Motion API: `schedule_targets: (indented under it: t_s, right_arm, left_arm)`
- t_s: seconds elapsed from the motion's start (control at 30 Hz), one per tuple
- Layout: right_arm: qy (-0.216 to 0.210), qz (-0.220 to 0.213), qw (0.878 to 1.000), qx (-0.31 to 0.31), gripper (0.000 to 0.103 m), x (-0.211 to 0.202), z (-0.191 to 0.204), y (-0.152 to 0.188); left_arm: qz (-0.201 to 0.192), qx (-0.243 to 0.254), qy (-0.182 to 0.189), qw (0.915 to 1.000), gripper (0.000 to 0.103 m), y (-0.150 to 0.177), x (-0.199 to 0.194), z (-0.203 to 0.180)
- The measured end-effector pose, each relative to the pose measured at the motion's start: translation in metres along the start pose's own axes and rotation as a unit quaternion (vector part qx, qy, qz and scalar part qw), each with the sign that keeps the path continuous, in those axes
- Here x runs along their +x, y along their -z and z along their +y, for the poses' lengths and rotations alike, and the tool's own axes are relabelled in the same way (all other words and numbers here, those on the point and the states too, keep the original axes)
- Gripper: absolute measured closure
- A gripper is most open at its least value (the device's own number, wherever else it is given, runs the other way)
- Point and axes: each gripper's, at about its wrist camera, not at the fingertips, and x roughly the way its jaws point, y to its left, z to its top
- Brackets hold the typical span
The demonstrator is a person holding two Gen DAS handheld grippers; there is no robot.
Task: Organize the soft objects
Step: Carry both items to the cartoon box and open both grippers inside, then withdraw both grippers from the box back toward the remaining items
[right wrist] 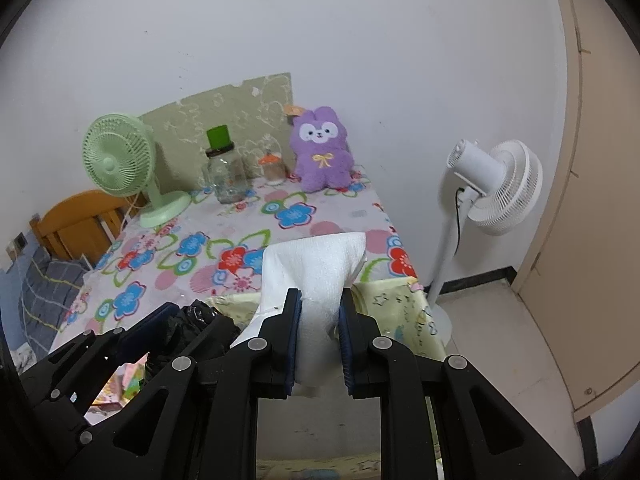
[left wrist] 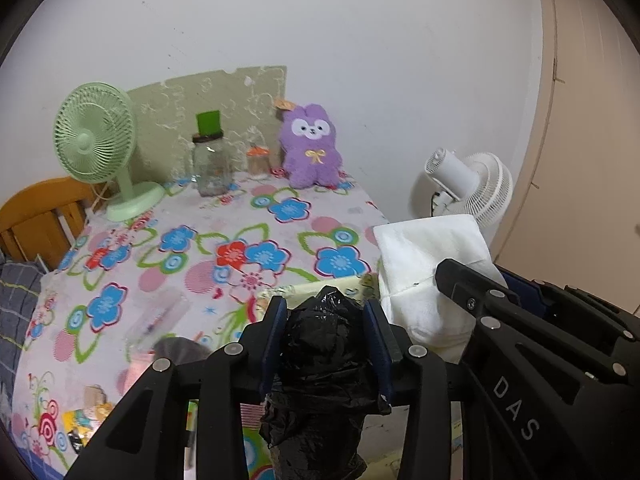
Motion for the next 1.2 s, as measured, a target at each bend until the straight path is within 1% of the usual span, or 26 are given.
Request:
schedule_targets:
  t_s: [0.03, 0.07, 0.1, 0.13, 0.2, 0.27, 0.33, 0.4, 0.43, 0.47, 0.5, 0.53, 0.57, 0.67, 0.8, 1.2]
  right_arm:
    - [0.002, 0.003, 1.000, 0.000, 0.082, 0.003, -0.003, 0.001]
    - [0.003, 0.005, 1.000, 0.000, 0.082, 0.005, -0.004, 0.001]
    - [0.003, 0.008, 1.000, 0.002, 0.081, 0.008, -0.007, 0.002]
    - [0.005, 0.010, 1.000, 0.002, 0.081, 0.010, -0.008, 0.003]
    - [0.008, 0.011, 1.000, 0.001, 0.081, 0.013, -0.010, 0.004]
    - [0.010, 0.017, 1.000, 0.001, 0.079, 0.017, -0.011, 0.005]
    - [0.015, 0.021, 1.000, 0.001, 0.077, 0.021, -0.013, 0.007]
    - [0.018, 0.025, 1.000, 0.000, 0.072, 0.022, -0.014, 0.008]
    - [0.018, 0.026, 0.999, 0.002, 0.064, 0.023, -0.015, 0.008]
    - [0.018, 0.026, 1.000, 0.002, 0.053, 0.023, -0.015, 0.008]
    - [0.020, 0.024, 1.000, 0.001, 0.047, 0.022, -0.015, 0.008]
    - [0.023, 0.019, 1.000, -0.001, 0.036, 0.021, -0.014, 0.008]
    - [0.027, 0.014, 1.000, -0.005, 0.033, 0.019, -0.012, 0.008]
    - [0.037, 0.005, 0.999, -0.013, 0.027, 0.014, -0.007, 0.007]
    - [0.045, -0.004, 0.999, -0.011, 0.022, 0.006, -0.002, 0.007]
    - [0.065, -0.042, 0.997, -0.004, 0.010, -0.032, 0.021, 0.004]
  left_arm:
    - [0.003, 0.001, 0.000, 1.0000, 0.059, 0.000, 0.003, -0.001]
    - [0.006, 0.003, -0.001, 1.0000, 0.055, 0.001, 0.006, -0.003]
    - [0.009, 0.004, -0.003, 0.9999, 0.047, 0.001, 0.008, -0.004]
    - [0.010, 0.004, -0.005, 0.9999, 0.043, 0.002, 0.010, -0.004]
    - [0.010, 0.007, -0.009, 0.9999, 0.032, 0.003, 0.012, -0.004]
    - [0.014, 0.009, -0.015, 0.9998, 0.025, 0.003, 0.015, -0.005]
    - [0.018, 0.011, -0.019, 0.9996, 0.022, 0.004, 0.018, -0.004]
    - [0.024, 0.012, -0.020, 0.9994, 0.016, 0.005, 0.019, -0.003]
    - [0.025, 0.012, -0.020, 0.9994, 0.014, 0.005, 0.020, -0.003]
    - [0.026, 0.011, -0.019, 0.9994, 0.012, 0.005, 0.020, -0.003]
    - [0.025, 0.012, -0.017, 0.9995, 0.010, 0.006, 0.019, -0.002]
    - [0.023, 0.013, -0.017, 0.9995, 0.010, 0.006, 0.018, -0.002]
    - [0.023, 0.015, -0.017, 0.9995, 0.008, 0.006, 0.017, -0.002]
    - [0.024, 0.018, -0.018, 0.9994, 0.007, 0.006, 0.013, -0.001]
    - [0.024, 0.023, -0.020, 0.9993, 0.006, 0.005, 0.006, 0.002]
    - [-0.005, 0.029, -0.023, 0.9993, 0.005, 0.003, -0.035, 0.019]
